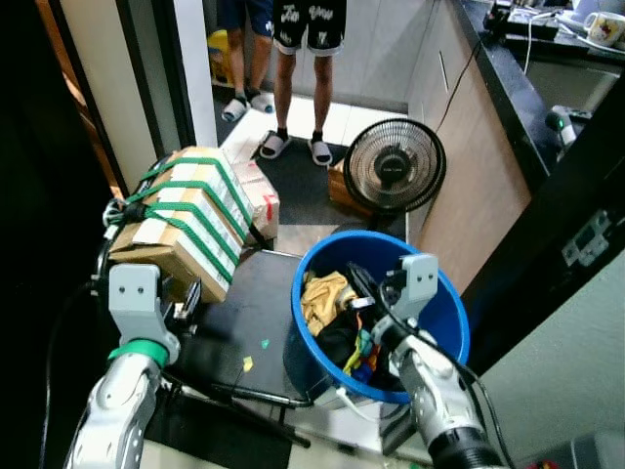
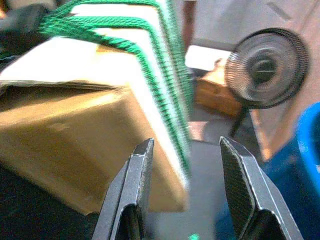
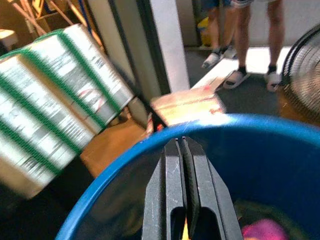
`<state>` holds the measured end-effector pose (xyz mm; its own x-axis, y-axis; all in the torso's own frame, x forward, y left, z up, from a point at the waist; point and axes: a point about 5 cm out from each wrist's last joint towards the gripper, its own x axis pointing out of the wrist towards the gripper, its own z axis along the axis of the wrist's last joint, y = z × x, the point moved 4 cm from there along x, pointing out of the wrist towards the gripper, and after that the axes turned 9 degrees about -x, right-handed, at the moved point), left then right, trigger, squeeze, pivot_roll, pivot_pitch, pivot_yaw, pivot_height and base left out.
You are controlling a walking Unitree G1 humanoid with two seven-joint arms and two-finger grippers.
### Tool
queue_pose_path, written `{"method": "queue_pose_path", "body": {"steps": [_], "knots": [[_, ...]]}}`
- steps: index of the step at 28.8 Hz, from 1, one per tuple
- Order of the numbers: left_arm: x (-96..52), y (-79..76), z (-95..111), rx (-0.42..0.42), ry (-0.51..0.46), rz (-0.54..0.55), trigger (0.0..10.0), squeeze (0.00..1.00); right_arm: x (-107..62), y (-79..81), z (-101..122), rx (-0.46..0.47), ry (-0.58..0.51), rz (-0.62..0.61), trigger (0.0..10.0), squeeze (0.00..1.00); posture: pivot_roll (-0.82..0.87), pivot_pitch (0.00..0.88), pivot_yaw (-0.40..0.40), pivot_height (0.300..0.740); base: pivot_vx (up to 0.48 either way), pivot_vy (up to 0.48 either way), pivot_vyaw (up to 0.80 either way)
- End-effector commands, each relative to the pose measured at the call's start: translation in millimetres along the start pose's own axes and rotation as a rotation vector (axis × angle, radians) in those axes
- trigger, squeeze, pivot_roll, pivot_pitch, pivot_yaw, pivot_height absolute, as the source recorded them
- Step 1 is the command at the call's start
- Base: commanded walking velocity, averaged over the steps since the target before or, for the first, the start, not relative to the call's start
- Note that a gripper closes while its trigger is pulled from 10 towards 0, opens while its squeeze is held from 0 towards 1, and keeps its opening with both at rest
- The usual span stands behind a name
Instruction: Clothes washing
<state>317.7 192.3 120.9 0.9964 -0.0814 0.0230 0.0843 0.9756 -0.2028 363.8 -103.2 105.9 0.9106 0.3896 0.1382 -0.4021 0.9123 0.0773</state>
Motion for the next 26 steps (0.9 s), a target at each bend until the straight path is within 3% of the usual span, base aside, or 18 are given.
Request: {"method": "queue_pose_path", "body": {"steps": [1, 13, 18, 21, 22, 26], "knots": [[-2.9, 7.2, -6, 0.001, 0.021, 0.029, 10.0, 0.00, -1.1, 2.5, -4, 0.020, 0.006, -0.005, 10.0, 0.00, 0.14, 0.003, -0.015, 0.740, 0.000, 0.000, 0.00], [-3.6, 9.3, -8, 0.012, 0.031, 0.035, 10.0, 0.00, 2.0, 3.3, -8, 0.034, 0.029, -0.006, 10.0, 0.00, 0.14, 0.003, -0.017, 0.740, 0.000, 0.000, 0.00], [-3.8, 7.2, -10, 0.012, 0.035, 0.027, 10.0, 0.00, -11.8, -16.3, -37, 0.062, 0.165, -0.100, 10.0, 0.00, 0.14, 0.000, -0.019, 0.740, 0.000, 0.000, 0.00], [-3.9, 6.8, -10, 0.013, 0.037, 0.024, 10.0, 0.00, -18.2, -23.6, -44, 0.080, 0.193, -0.130, 10.0, 0.00, 0.14, 0.000, -0.019, 0.740, 0.000, 0.000, 0.00], [-4.1, 6.7, -11, 0.013, 0.039, 0.021, 10.0, 0.00, -24.0, -29.7, -49, 0.092, 0.214, -0.155, 10.0, 1.00, 0.14, 0.000, -0.019, 0.740, 0.000, 0.000, 0.00], [-4.0, 6.3, -11, 0.013, 0.042, 0.018, 10.0, 0.00, -28.2, -33.9, -53, 0.103, 0.225, -0.170, 10.0, 1.00, 0.14, 0.000, -0.016, 0.740, 0.000, 0.000, 0.00]]}}
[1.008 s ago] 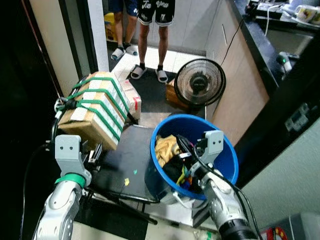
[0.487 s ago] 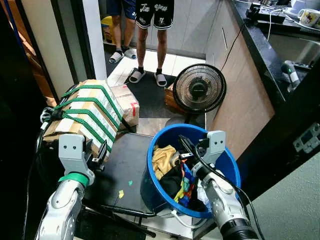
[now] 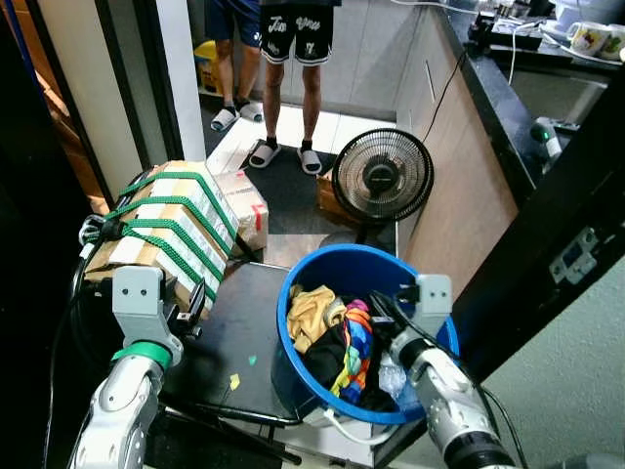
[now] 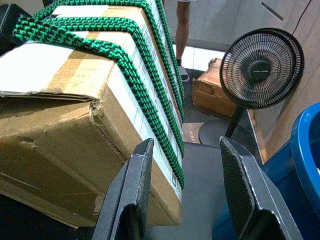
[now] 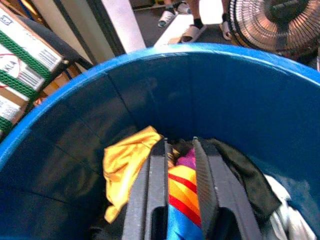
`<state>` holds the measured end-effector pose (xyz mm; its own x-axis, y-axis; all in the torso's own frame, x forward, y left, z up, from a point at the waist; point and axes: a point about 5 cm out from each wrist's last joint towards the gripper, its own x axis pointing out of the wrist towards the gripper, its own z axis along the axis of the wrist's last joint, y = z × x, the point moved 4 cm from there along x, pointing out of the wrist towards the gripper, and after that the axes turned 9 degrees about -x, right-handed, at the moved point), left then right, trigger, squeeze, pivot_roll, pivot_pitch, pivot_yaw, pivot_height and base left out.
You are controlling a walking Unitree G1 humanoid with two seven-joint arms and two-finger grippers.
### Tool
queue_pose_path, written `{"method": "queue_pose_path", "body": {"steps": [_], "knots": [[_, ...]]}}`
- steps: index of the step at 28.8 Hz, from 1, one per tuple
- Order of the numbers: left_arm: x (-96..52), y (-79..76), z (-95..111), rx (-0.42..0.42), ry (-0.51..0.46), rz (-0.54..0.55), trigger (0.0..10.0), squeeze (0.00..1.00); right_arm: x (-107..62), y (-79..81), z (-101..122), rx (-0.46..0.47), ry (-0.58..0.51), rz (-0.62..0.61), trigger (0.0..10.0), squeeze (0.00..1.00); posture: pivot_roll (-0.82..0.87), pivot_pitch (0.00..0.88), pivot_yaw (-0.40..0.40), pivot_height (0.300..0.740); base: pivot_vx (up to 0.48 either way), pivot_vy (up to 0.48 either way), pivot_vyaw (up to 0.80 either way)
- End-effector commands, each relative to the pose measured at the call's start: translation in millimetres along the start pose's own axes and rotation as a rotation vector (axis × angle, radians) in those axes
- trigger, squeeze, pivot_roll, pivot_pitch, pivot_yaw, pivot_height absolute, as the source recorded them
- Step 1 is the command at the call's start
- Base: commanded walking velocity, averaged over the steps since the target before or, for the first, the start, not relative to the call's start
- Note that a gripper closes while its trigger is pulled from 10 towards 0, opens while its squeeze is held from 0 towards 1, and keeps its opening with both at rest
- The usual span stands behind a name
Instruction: Clothes washing
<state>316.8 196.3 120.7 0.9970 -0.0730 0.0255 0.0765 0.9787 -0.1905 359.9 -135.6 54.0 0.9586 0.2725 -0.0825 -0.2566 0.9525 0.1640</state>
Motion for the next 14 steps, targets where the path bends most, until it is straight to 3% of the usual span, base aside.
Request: {"method": "queue_pose_path", "body": {"steps": [1, 7, 14], "knots": [[-2.6, 1.9, -13, 0.001, 0.049, 0.005, 10.0, 0.00, -6.1, -8.0, -10, 0.025, 0.032, -0.031, 10.0, 1.00, 0.14, 0.000, -0.016, 0.740, 0.000, 0.000, 0.00], [-2.7, -2.8, -17, 0.002, 0.073, -0.028, 10.0, 0.00, -13.8, -20.7, -20, 0.059, 0.059, -0.057, 10.0, 1.00, 0.14, 0.000, -0.013, 0.740, 0.000, 0.000, 0.00], [-7.3, -6.7, -29, 0.031, 0.129, -0.066, 10.0, 0.00, -16.6, -19.2, -29, 0.065, 0.092, -0.029, 10.0, 1.00, 0.14, 0.000, -0.014, 0.740, 0.000, 0.000, 0.00]]}}
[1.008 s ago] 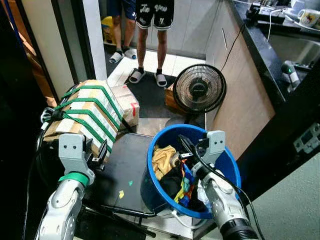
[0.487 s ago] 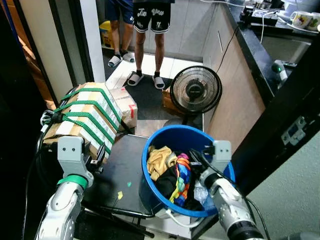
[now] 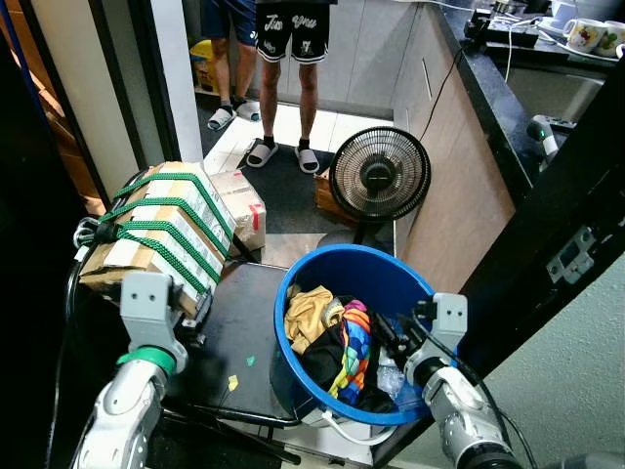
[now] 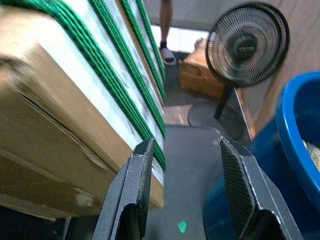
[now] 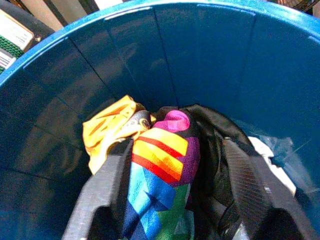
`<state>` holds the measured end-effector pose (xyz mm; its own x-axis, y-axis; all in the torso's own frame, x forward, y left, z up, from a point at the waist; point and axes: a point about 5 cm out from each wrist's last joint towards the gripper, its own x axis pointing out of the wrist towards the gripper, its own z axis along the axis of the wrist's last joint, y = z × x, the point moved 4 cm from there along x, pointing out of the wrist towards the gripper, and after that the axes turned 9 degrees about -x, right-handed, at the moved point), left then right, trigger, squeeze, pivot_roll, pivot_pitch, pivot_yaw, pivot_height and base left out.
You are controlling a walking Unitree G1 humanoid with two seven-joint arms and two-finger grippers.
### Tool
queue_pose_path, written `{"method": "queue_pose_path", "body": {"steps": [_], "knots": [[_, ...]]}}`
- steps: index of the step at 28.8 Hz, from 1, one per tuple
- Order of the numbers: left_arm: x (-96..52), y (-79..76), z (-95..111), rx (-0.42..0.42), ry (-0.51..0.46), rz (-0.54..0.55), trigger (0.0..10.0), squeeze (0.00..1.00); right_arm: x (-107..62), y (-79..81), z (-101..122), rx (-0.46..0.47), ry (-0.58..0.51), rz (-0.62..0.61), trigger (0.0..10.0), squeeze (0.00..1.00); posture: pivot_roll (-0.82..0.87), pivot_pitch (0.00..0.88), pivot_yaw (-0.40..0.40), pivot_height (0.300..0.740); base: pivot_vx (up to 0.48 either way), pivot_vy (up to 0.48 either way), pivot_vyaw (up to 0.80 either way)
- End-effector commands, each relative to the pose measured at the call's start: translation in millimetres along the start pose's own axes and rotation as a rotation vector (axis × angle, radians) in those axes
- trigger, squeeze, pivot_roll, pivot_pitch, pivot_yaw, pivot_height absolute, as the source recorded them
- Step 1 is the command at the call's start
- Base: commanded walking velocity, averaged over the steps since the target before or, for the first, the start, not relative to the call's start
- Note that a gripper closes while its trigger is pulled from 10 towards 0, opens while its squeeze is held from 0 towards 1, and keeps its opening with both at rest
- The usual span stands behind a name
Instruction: Clothes washing
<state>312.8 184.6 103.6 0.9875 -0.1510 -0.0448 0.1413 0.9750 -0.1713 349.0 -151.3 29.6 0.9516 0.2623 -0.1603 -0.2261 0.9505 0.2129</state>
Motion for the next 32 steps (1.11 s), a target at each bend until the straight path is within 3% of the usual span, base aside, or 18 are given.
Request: {"method": "queue_pose_path", "body": {"steps": [1, 4, 5, 12, 21, 27, 31, 32], "knots": [[-5.8, 2.5, -17, 0.012, 0.067, -0.002, 10.0, 0.00, -4.5, -1.3, -10, 0.017, 0.025, 0.004, 10.0, 1.00, 0.14, 0.000, -0.014, 0.740, 0.000, 0.000, 0.00], [-7.9, 3.4, -21, 0.014, 0.081, -0.003, 10.0, 0.00, -5.3, 0.2, -12, 0.020, 0.032, 0.011, 10.0, 1.00, 0.14, 0.000, -0.014, 0.740, 0.000, 0.000, 0.00], [-13.7, 7.5, -34, 0.014, 0.120, 0.004, 10.0, 0.00, -7.2, 4.0, -18, 0.028, 0.042, 0.026, 10.0, 1.00, 0.14, 0.000, -0.014, 0.740, 0.000, 0.000, 0.00], [-28.7, 13.3, -62, 0.020, 0.212, 0.013, 10.0, 0.00, -10.2, 9.1, -25, 0.043, 0.049, 0.051, 10.0, 1.00, 0.14, 0.000, -0.012, 0.740, 0.000, 0.000, 0.00], [-31.4, 8.3, -65, 0.037, 0.239, -0.030, 10.0, 0.00, -14.7, 12.0, -40, 0.011, 0.108, 0.050, 10.0, 1.00, 0.14, 0.001, -0.012, 0.740, 0.000, 0.000, 0.00], [-32.7, 3.1, -67, 0.034, 0.256, -0.067, 10.0, 0.00, -10.7, 12.9, -41, 0.049, 0.118, 0.015, 10.0, 1.00, 0.14, 0.016, 0.002, 0.740, 0.000, 0.000, 0.00], [-33.8, -0.5, -66, 0.034, 0.258, -0.085, 10.0, 0.00, -2.2, 13.0, -31, 0.078, 0.099, -0.010, 10.0, 0.96, 0.15, 0.039, 0.013, 0.740, 0.000, 0.000, 0.00], [-36.0, -2.8, -65, 0.035, 0.261, -0.099, 10.0, 0.00, 4.7, 13.8, -22, 0.099, 0.077, -0.023, 10.0, 0.79, 0.15, 0.075, 0.023, 0.740, 0.000, 0.000, 0.00]]}}
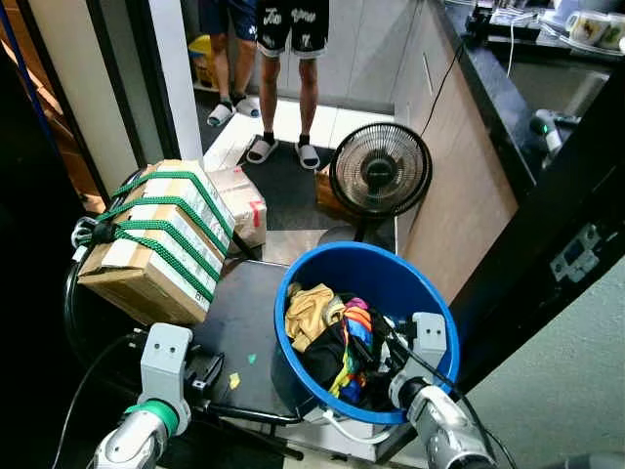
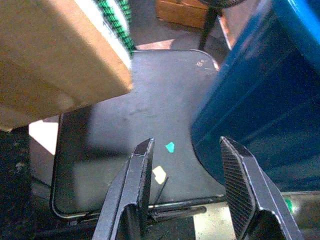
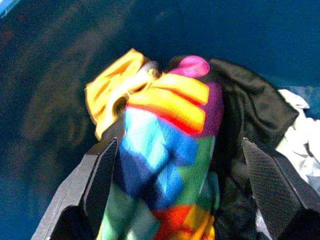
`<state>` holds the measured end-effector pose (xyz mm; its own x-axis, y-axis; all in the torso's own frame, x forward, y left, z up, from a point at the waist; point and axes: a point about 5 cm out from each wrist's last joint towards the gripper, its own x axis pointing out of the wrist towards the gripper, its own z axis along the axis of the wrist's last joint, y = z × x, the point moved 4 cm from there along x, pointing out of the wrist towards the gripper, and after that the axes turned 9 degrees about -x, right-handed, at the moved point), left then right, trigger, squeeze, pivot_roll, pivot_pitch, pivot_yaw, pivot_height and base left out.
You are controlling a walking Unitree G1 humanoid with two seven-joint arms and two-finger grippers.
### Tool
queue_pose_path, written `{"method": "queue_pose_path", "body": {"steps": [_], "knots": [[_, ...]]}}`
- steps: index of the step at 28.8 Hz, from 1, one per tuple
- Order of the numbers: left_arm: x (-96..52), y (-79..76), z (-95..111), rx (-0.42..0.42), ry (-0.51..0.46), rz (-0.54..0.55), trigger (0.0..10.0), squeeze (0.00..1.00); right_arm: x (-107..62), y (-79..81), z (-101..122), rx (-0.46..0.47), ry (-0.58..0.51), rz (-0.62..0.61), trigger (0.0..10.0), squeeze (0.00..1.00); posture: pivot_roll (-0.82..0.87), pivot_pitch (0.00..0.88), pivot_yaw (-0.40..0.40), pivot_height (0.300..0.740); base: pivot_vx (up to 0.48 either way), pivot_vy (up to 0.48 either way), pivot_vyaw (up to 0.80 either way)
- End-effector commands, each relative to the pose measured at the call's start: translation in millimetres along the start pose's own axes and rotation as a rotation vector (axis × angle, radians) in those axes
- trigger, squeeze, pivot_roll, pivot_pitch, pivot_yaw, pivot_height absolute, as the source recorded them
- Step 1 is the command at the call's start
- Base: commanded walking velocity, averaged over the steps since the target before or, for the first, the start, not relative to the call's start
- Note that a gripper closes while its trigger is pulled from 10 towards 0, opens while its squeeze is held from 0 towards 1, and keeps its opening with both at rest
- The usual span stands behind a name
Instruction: Clothes washing
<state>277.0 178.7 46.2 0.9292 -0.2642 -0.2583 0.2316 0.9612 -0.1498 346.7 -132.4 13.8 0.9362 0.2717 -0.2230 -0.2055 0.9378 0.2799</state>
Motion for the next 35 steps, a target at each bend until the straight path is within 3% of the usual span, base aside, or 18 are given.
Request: {"method": "queue_pose_path", "body": {"steps": [1, 2, 3, 4, 5, 19, 22, 24, 26, 28, 29, 30, 31, 33, 34, 35], "knots": [[-5.5, -3.9, -5, 0.001, 0.029, -0.022, 10.0, 0.00, 5.1, 0.5, 6, 0.046, -0.009, -0.025, 10.0, 0.71, 0.16, 0.089, 0.025, 0.740, 0.000, 0.000, 0.00], [-5.5, -3.9, -5, 0.001, 0.029, -0.022, 10.0, 0.00, 5.1, 0.5, 6, 0.046, -0.009, -0.025, 10.0, 0.71, 0.16, 0.089, 0.025, 0.740, 0.000, 0.000, 0.00], [-9.3, -5.0, -4, 0.002, 0.034, -0.030, 10.0, 0.00, 9.9, 3.3, 13, 0.053, -0.024, -0.021, 10.0, 0.32, 0.16, 0.113, 0.028, 0.740, 0.000, 0.000, 0.00], [-12.8, -5.8, -4, 0.003, 0.041, -0.039, 10.0, 0.00, 13.6, 6.1, 19, 0.055, -0.033, -0.017, 10.0, 0.06, 0.16, 0.113, 0.028, 0.740, 0.000, 0.000, 0.00], [-16.8, -6.7, -5, 0.004, 0.049, -0.045, 10.0, 0.00, 16.2, 9.2, 22, 0.047, -0.033, -0.008, 10.0, 0.00, 0.17, 0.135, 0.029, 0.740, 0.000, 0.000, 0.00], [-38.7, -15.3, -17, 0.009, 0.119, -0.090, 10.0, 0.00, 21.7, 26.9, 19, 0.015, -0.005, 0.062, 10.0, 0.00, 0.20, 0.189, 0.029, 0.740, 0.000, 0.000, 0.00], [-45.3, -22.3, -22, 0.005, 0.160, -0.140, 10.0, 0.00, 18.5, 44.0, 4, -0.045, 0.043, 0.149, 10.0, 0.00, 0.19, 0.188, 0.034, 0.740, 0.000, 0.000, 0.00], [-45.3, -22.3, -22, 0.005, 0.160, -0.140, 10.0, 0.00, 18.5, 44.0, 4, -0.045, 0.043, 0.149, 10.0, 0.00, 0.19, 0.188, 0.034, 0.740, 0.000, 0.000, 0.00], [-51.2, -29.9, -26, -0.002, 0.198, -0.192, 10.0, 0.00, 10.9, 57.9, -17, -0.077, 0.085, 0.217, 10.0, 0.00, 0.19, 0.181, 0.035, 0.740, 0.000, 0.000, 0.00], [-51.7, -30.9, -26, -0.003, 0.200, -0.197, 10.0, 0.00, 9.6, 59.7, -19, -0.075, 0.089, 0.226, 10.0, 0.00, 0.19, 0.181, 0.035, 0.740, 0.000, 0.000, 0.00], [-51.8, -31.7, -26, -0.003, 0.203, -0.202, 10.0, 0.00, 8.2, 62.0, -22, -0.074, 0.091, 0.237, 4.3, 0.00, 0.18, 0.180, 0.035, 0.740, 0.000, 0.000, 0.00], [-52.0, -32.1, -26, -0.003, 0.205, -0.204, 10.0, 0.00, 7.5, 63.3, -23, -0.074, 0.093, 0.244, 4.3, 0.00, 0.18, 0.180, 0.035, 0.740, 0.000, 0.000, 0.00], [-52.1, -32.4, -26, -0.003, 0.206, -0.206, 10.0, 0.00, 6.8, 64.5, -25, -0.072, 0.093, 0.249, 1.5, 0.00, 0.18, 0.179, 0.035, 0.740, 0.000, 0.000, 0.00], [-52.5, -32.8, -26, -0.003, 0.209, -0.207, 10.0, 0.00, 6.4, 65.2, -25, -0.072, 0.094, 0.252, 1.5, 0.00, 0.18, 0.179, 0.035, 0.740, 0.000, 0.000, 0.00], [-52.7, -33.0, -26, -0.003, 0.211, -0.207, 10.0, 0.00, 6.1, 65.7, -26, -0.071, 0.094, 0.254, 0.0, 0.00, 0.18, 0.179, 0.035, 0.740, 0.000, 0.000, 0.00], [-52.7, -33.0, -26, -0.003, 0.211, -0.207, 10.0, 0.00, 6.1, 65.7, -26, -0.071, 0.094, 0.254, 0.0, 0.00, 0.18, 0.179, 0.035, 0.740, 0.000, 0.000, 0.00]]}}
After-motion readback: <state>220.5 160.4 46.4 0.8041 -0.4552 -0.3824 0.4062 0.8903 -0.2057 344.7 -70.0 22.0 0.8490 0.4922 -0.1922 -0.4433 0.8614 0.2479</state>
